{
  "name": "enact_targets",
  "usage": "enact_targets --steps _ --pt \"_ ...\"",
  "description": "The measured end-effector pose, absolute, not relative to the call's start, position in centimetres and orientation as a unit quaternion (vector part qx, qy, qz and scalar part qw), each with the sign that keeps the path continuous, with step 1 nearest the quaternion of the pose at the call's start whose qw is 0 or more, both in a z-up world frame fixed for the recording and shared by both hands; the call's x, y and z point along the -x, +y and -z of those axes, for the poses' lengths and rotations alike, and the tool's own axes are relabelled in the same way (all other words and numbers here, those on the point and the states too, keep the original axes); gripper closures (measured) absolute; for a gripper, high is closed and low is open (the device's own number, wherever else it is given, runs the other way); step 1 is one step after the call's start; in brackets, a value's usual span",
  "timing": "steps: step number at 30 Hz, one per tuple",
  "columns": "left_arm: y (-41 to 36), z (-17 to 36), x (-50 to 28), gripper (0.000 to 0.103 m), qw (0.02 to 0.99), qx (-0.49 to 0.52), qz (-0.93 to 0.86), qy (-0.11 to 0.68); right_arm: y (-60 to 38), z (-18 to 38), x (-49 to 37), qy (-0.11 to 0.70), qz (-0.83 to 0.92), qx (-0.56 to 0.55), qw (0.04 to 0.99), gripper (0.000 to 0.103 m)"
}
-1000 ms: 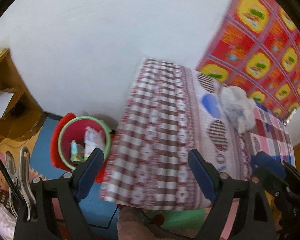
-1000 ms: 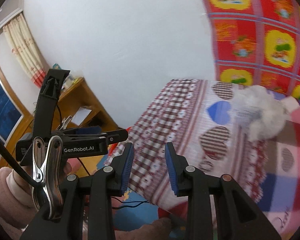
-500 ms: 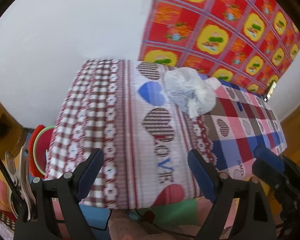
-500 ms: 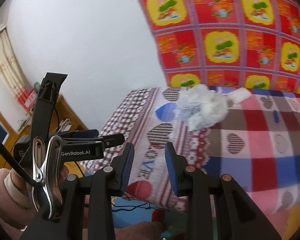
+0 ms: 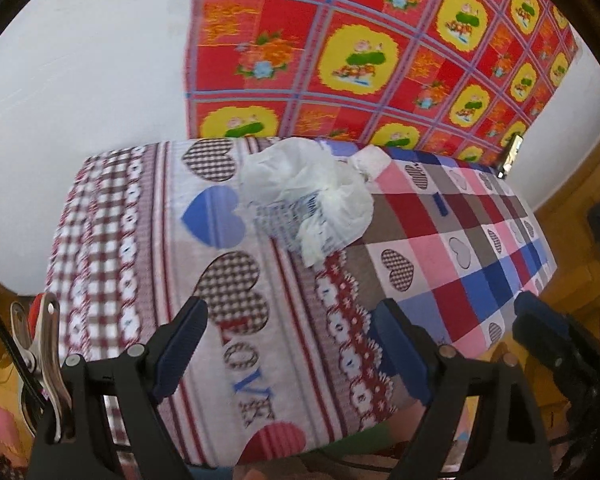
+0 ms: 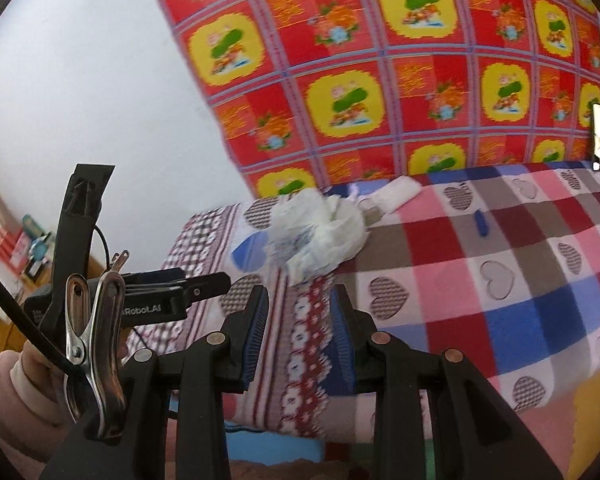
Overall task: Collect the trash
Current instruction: 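Move both grippers back over the white plastic bag on the bed, then lower the left gripper onto the white plastic bag and grasp it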
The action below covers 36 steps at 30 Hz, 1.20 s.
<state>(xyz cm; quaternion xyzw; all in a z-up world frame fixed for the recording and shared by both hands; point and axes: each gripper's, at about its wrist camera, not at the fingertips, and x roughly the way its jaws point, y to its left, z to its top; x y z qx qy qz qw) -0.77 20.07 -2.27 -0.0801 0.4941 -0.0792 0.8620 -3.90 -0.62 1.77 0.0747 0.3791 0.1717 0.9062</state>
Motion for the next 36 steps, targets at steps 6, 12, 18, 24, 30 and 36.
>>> enact_targets --steps 6,12,18,24,30,36 --pt "19.4 3.1 -2.4 0.014 0.861 0.070 0.100 0.494 -1.4 -1.5 2.7 0.380 -0.142 -0.083 0.910 0.070" --pt "18.2 4.2 -5.3 0.014 0.856 0.056 0.102 0.503 -2.3 -1.1 1.1 0.390 -0.129 -0.090 0.907 0.070" --pt "16.9 5.5 -8.2 0.014 0.852 0.063 0.096 0.511 -3.2 -0.1 -1.0 0.404 -0.144 -0.086 0.899 0.070" --pt "15.0 6.8 -10.6 0.014 0.846 0.064 0.081 0.522 -5.3 0.9 -3.1 0.419 -0.151 -0.095 0.891 0.070" --pt "13.0 8.8 -13.4 0.014 0.844 0.048 0.044 0.533 -7.0 1.6 -4.7 0.425 -0.163 -0.096 0.885 0.070" --pt "12.3 10.6 -14.8 0.021 0.846 0.034 -0.007 0.532 -8.5 3.0 -6.8 0.439 -0.171 -0.105 0.876 0.070"
